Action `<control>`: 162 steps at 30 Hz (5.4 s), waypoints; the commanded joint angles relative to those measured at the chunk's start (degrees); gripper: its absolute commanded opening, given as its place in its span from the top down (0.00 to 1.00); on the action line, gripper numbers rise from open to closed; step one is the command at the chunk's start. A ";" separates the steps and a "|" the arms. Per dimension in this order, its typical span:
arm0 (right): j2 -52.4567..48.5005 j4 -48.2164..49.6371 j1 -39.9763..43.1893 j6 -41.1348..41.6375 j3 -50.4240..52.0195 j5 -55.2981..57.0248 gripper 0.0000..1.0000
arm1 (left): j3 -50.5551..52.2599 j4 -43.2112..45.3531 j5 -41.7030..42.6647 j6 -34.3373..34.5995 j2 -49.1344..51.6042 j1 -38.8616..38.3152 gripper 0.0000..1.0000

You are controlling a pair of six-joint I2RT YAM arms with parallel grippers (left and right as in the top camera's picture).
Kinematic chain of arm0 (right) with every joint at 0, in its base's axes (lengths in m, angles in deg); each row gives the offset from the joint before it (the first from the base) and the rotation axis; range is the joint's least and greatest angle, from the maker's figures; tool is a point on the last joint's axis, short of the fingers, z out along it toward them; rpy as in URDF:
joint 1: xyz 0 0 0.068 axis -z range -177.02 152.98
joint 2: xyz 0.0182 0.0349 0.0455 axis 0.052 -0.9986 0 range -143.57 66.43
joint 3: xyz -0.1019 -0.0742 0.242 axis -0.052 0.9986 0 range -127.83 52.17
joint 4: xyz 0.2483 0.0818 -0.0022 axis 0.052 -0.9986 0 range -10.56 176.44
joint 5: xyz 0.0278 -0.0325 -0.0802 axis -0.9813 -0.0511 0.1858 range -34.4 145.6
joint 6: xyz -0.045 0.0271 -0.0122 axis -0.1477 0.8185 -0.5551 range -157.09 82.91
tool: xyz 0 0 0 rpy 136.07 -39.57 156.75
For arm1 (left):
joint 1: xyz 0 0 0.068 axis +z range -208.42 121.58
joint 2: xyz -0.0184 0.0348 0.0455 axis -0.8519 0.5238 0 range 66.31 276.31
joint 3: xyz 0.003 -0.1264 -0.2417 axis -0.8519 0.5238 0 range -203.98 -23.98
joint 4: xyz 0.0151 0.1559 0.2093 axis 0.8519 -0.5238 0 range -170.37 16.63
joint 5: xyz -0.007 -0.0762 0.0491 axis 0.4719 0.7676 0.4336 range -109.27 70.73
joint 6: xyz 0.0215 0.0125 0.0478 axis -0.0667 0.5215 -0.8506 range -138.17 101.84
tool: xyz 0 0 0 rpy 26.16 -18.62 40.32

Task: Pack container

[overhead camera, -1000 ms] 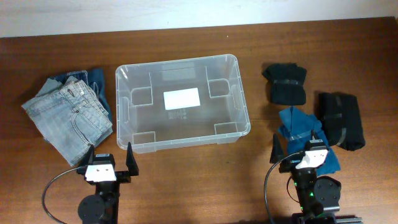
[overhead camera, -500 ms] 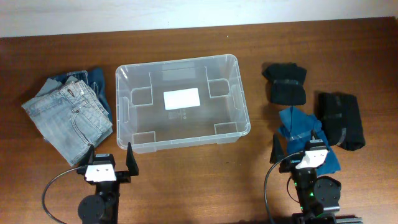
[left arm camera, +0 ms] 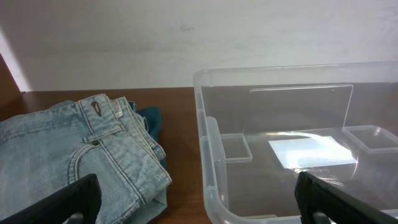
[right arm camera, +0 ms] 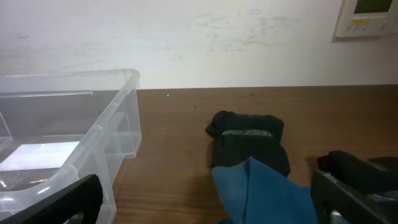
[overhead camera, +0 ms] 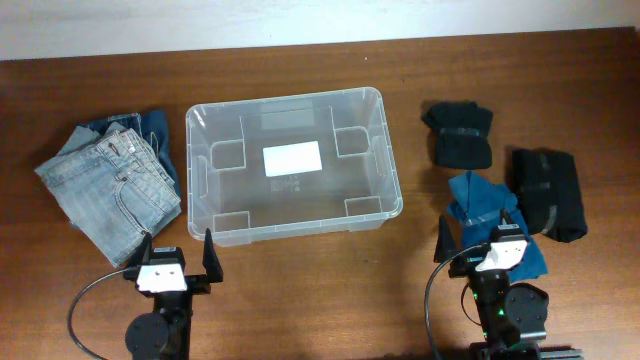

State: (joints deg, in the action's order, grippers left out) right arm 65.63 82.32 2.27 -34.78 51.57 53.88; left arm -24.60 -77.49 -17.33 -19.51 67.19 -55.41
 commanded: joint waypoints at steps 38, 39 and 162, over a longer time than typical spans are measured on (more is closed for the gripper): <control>0.48 -0.35 0.46 -0.37 0.28 0.28 0.02 | -72.54 -47.43 28.96 10.51 82.55 40.26 0.01; 0.48 -0.35 0.46 -0.37 0.28 0.28 0.02 | -72.50 -47.50 28.94 10.49 84.04 41.62 0.01; 0.48 -0.35 0.46 -0.37 0.28 0.28 0.02 | -66.77 -35.82 19.56 9.46 87.30 33.18 0.51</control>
State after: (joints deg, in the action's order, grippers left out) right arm 65.74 82.32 2.27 -34.74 51.57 53.91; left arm -90.96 -113.32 8.00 -9.52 155.65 -20.33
